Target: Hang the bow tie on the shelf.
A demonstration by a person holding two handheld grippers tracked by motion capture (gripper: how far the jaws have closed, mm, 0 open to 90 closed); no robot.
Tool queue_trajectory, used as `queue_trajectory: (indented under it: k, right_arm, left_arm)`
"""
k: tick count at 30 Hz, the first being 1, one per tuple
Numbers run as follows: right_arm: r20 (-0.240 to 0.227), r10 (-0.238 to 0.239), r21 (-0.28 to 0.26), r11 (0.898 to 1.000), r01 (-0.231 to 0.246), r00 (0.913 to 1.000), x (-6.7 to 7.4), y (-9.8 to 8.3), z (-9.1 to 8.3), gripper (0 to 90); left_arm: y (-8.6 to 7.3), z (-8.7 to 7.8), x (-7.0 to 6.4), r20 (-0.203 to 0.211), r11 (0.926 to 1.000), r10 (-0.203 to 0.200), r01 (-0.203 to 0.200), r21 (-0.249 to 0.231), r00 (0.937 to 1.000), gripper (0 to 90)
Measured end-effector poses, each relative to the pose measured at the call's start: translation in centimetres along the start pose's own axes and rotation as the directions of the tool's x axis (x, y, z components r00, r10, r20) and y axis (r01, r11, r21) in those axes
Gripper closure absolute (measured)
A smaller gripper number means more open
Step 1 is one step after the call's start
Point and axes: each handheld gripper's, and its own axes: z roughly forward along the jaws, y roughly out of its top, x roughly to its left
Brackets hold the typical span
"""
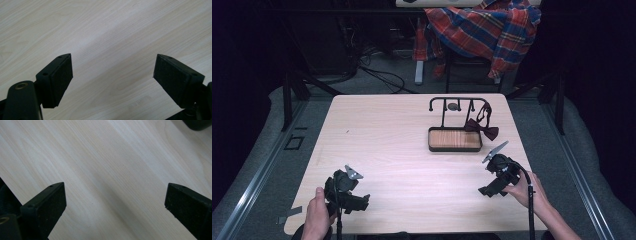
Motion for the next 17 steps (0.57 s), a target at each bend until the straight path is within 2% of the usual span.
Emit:
queue_trajectory:
  k: [5, 6, 8, 9, 11, 13, 15, 17]
  right_arm:
    - [-0.015, 0.014, 0.005, 1.0, -0.014, 0.9998, 0.3, -0.6, 0.9, 3.1]
    - [-0.003, 0.013, 0.036, 0.999, -0.012, 0.9999, 0.4, -1.0, 1.4, 1.9]
    - [0.0, 0.015, 0.055, 0.998, -0.015, 0.9999, 0.2, -1.1, 1.8, 1.3]
    - [-0.009, 0.0, 0.084, 0.996, 0.001, 1.0, 0.0, -1.1, 1.9, 1.3]
    - [-0.001, 0.031, 0.075, 0.997, -0.03, 0.9995, -0.1, -1.3, 2.4, 1.3]
    - [0.015, 0.016, 0.094, 0.995, -0.018, 0.9998, -0.3, -1.3, 2.5, 1.9]
    - [0.002, 0.029, 0.088, 0.996, -0.029, 0.9996, -0.4, -1.4, 2.6, 3.3]
    - [0.01, 0.024, 0.094, 0.995, -0.025, 0.9997, -0.5, -1.4, 2.5, 4.1]
  left_arm:
    - [0.0, 0.0, 0.0, 0.005, 1.0, 0.002, -0.002, 0.0, 1.0, 16.0]
    - [0.0, -0.1, 0.0, 0.005, 1.0, 0.003, -0.003, -0.001, 1.0, 16.0]
    - [0.0, -0.1, 0.0, 0.006, 1.0, 0.002, -0.002, -0.002, 1.0, 16.0]
    - [0.0, -0.1, 0.0, 0.005, 1.0, 0.002, -0.002, -0.001, 1.0, 16.0]
    - [0.0, -0.1, 0.0, 0.006, 1.0, 0.003, -0.003, 0.001, 1.0, 16.0]
    - [0.0, 0.0, 0.0, 0.004, 1.0, 0.002, -0.002, -0.003, 1.0, 16.0]
    - [0.0, 0.0, 0.0, 0.003, 1.0, 0.003, -0.003, -0.004, 1.0, 16.0]
    - [0.1, 0.0, 0.0, 0.002, 1.0, 0.004, -0.004, -0.002, 1.0, 16.0]
